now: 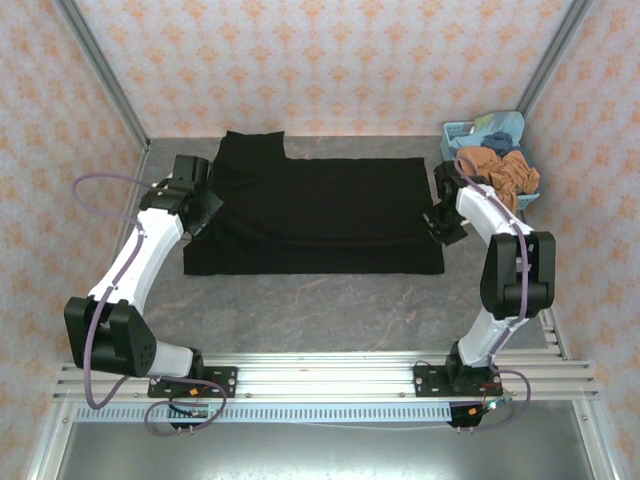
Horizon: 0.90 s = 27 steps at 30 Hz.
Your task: Fold and stack the t-shirts
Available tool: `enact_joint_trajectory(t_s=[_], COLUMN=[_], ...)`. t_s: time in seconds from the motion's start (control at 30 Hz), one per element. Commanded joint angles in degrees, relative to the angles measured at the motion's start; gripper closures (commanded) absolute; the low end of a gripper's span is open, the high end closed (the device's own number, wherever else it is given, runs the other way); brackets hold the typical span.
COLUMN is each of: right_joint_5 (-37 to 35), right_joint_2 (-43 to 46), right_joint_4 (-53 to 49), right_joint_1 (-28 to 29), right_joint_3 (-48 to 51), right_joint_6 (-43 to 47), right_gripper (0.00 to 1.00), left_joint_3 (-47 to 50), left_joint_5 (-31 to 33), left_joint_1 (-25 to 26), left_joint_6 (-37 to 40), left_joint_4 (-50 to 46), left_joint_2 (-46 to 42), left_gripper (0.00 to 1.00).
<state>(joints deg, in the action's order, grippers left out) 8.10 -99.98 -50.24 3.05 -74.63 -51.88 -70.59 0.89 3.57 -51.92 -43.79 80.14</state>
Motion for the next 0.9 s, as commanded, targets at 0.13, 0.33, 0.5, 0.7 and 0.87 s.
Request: enact_joint_trajectory(t_s=[0.13,0.33,0.5,0.7,0.87], right_joint_5=[-3.11,-3.44,-3.44,-3.53,-3.62], right_joint_2=[-3.99,-6.52,-8.18,-10.22,-12.24], right_joint_4=[0.40,0.40,0.90,0.98,1.01], right_joint_1=[-0.57,-0.59,-0.59,-0.61,-0.59], right_joint_3=[-4.90,-6.99,-7.86,-9.55,-11.53], right_joint_6=[0.71,1.08,1.16,1.33,1.56], right_gripper=[1.00,1.00,1.00,1.00,1.00], left_joint_3=[-3.78,-5.01,-6.52,-8.06,-9.18], left_joint_5=[4.23,4.76,5.35,5.98,5.29], left_joint_1=[-1.01,-1.28,-1.44,-1.81,-2.25], left_joint_6=[2.41,2.86,3.15,3.46,3.91], left_joint_4=[1.72,2.51,2.90,2.79,3.36], left_joint_2=[3.06,5.80,8.48,11.04,13.44], left_gripper=[1.00,1.00,1.00,1.00,1.00])
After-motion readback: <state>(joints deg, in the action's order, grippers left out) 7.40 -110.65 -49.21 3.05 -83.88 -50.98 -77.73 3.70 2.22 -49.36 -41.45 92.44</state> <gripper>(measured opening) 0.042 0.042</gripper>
